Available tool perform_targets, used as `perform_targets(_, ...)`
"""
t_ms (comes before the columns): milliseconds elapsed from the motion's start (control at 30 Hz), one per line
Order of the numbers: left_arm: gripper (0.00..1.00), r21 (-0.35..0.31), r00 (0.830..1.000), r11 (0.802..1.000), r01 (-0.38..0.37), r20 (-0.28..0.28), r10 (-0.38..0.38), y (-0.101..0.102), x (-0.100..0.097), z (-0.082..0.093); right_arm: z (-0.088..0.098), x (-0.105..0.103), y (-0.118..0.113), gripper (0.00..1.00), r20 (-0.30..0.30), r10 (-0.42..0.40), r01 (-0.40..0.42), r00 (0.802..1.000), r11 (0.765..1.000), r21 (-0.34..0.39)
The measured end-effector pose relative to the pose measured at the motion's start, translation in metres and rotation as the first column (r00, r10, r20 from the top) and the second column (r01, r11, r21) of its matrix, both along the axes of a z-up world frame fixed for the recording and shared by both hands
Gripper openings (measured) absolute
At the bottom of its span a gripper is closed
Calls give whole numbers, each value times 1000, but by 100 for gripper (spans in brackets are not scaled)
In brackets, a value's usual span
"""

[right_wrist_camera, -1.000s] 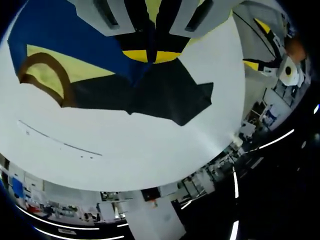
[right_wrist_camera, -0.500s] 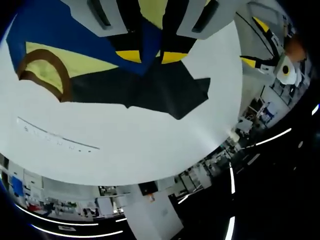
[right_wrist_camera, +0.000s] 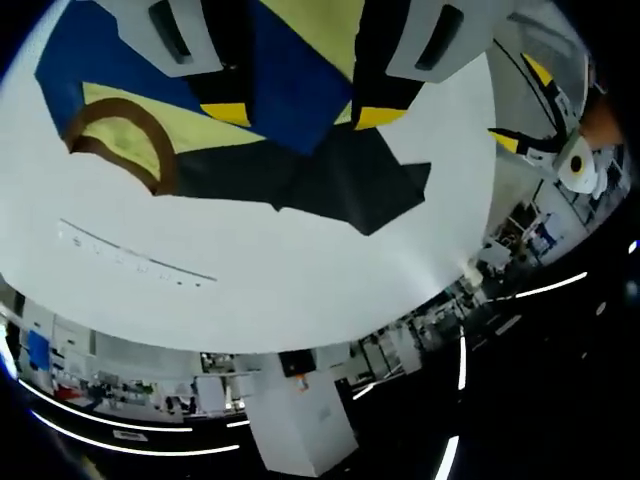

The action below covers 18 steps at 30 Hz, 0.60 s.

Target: Fold the garment on the visible template until the final outline fits inside the template.

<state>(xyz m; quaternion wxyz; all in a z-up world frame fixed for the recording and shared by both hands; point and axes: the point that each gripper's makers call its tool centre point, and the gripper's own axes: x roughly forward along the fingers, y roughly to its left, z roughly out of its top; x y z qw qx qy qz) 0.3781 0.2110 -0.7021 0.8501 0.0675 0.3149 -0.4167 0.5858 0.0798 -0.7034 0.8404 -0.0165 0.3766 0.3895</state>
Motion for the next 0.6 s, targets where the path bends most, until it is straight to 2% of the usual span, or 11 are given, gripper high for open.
perform_targets(100, 76, 1, 1000, 1000, 2, -5, -2, -2, 1, -1, 1, -1, -10, 44, 28, 3, -2, 1000, 1000, -26)
perform_targets(300, 78, -5, 1000, 1000, -12, -5, 12, -2, 4, -2, 8, -4, -22, 57, 59, -12, 13, 998, 1000, -15)
perform_targets(433, 84, -12, 1000, 1000, -25, -1, 25, -3, 8, 0, 14, -9, -31, 62, 83, -11, 13, 996, 1000, -15)
perform_targets(600, 84, -18, 1000, 1000, -23, -1, 23, -8, 9, 1, 17, -18, -41, 66, 102, -6, 8, 995, 1000, -21)
